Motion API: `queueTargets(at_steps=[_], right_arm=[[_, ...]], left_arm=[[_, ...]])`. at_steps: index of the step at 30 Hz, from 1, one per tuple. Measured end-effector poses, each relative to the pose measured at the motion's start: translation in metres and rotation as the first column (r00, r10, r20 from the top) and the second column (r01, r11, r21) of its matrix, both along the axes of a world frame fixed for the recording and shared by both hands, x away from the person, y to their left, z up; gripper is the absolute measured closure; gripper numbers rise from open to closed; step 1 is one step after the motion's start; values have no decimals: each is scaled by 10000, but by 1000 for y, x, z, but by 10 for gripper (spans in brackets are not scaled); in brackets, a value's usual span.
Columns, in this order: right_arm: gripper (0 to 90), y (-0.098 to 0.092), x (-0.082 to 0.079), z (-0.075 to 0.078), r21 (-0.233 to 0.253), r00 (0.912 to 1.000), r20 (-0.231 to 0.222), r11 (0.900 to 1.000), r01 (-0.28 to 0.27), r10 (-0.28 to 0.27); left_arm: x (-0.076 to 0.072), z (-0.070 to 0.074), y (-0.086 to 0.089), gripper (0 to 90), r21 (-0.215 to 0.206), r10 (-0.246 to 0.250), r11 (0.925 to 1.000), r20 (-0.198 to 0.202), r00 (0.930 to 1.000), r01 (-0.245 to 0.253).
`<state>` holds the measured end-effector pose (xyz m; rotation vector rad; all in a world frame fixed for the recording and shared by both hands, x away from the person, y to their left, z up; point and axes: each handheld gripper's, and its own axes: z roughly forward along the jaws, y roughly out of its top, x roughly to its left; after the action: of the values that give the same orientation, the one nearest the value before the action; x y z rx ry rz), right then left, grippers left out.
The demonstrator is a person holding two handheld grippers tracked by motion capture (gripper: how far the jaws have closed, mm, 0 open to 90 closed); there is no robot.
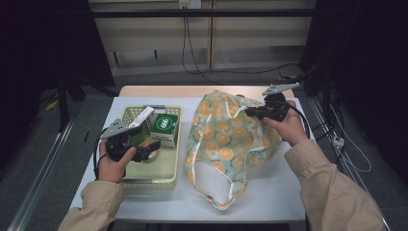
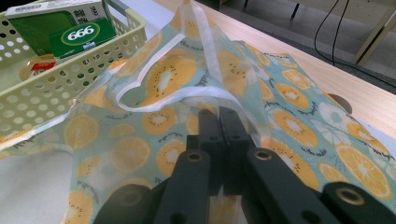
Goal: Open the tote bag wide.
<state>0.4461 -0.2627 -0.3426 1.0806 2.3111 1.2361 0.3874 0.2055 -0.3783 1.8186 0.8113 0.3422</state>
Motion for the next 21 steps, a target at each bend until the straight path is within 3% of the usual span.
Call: queueTargets(at_steps=[15,21], right_arm=[[900,-2,-1,-5,18,9999,-125,10000,-4,5],[900,-1,-1,-5,-3,9999,-129,10000,0,0]], left_arm=[[13,-15,-5,45,987,-285,9945,-613,9977,344],[15,-23,-5,46,1676,-189,9853,-839,9963,328]])
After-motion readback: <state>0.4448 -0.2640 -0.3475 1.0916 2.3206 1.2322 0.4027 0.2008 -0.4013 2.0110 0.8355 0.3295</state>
